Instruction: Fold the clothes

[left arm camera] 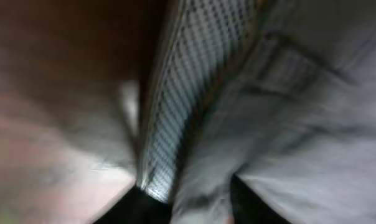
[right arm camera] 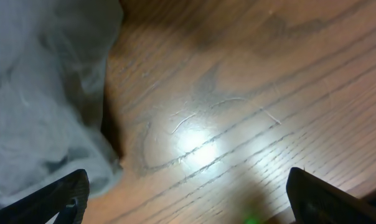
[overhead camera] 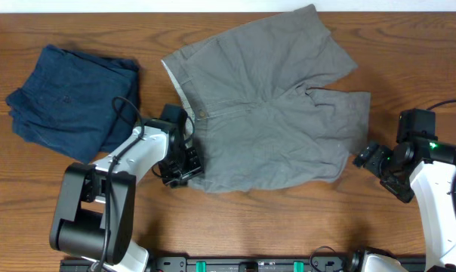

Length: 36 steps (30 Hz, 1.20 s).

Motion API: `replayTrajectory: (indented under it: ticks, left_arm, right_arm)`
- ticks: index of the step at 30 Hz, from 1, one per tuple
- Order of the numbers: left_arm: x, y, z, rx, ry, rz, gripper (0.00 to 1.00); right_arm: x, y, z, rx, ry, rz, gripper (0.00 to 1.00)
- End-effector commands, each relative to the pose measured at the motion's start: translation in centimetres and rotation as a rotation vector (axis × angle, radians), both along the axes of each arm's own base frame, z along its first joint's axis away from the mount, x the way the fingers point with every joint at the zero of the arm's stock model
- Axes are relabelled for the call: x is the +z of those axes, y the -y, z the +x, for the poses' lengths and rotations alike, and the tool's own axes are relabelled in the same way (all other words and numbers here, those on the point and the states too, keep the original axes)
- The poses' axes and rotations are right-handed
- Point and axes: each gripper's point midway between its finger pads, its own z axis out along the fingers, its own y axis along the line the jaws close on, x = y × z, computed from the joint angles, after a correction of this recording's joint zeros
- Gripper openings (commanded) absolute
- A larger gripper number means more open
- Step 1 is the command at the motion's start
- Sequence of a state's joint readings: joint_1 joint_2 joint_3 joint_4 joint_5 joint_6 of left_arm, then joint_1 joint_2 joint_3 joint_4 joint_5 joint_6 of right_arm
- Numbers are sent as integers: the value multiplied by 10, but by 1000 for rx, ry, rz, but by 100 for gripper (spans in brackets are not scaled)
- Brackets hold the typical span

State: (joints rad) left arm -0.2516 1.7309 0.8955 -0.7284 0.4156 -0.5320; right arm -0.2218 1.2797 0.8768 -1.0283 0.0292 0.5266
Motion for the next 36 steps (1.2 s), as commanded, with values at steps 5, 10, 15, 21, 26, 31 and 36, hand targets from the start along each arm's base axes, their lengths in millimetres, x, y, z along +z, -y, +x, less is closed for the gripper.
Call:
replayTrajectory:
  ticks: [5,10,15,21,26,31,36]
  left_arm:
    - [-6,-13,-15,30,-75,26,24]
    - [-5,-28,-15,75,-99,26,24]
    - [-5,-34,-14,60,-89,16,25]
    - [-5,-34,-13,59,-84,16,25]
    - [-5,-34,-13,59,-84,16,25]
    - [-5,-34,-13,59,-84,16,26]
    - [-5,-34,-13,59,-84,16,26]
  right_arm:
    - [-5,0,0,-25,-4,12,99]
    - [-30,-8,-4,-19,-50,63,99]
    - [-54,-30,5,13,-19,192,99]
    - [-68,-58,33,65,121,364,99]
    - [-72,-73,54,108,236,460,98]
    - [-77,-70,66,134,276,444,59]
    - [-44,-48,94,173,402,374,1]
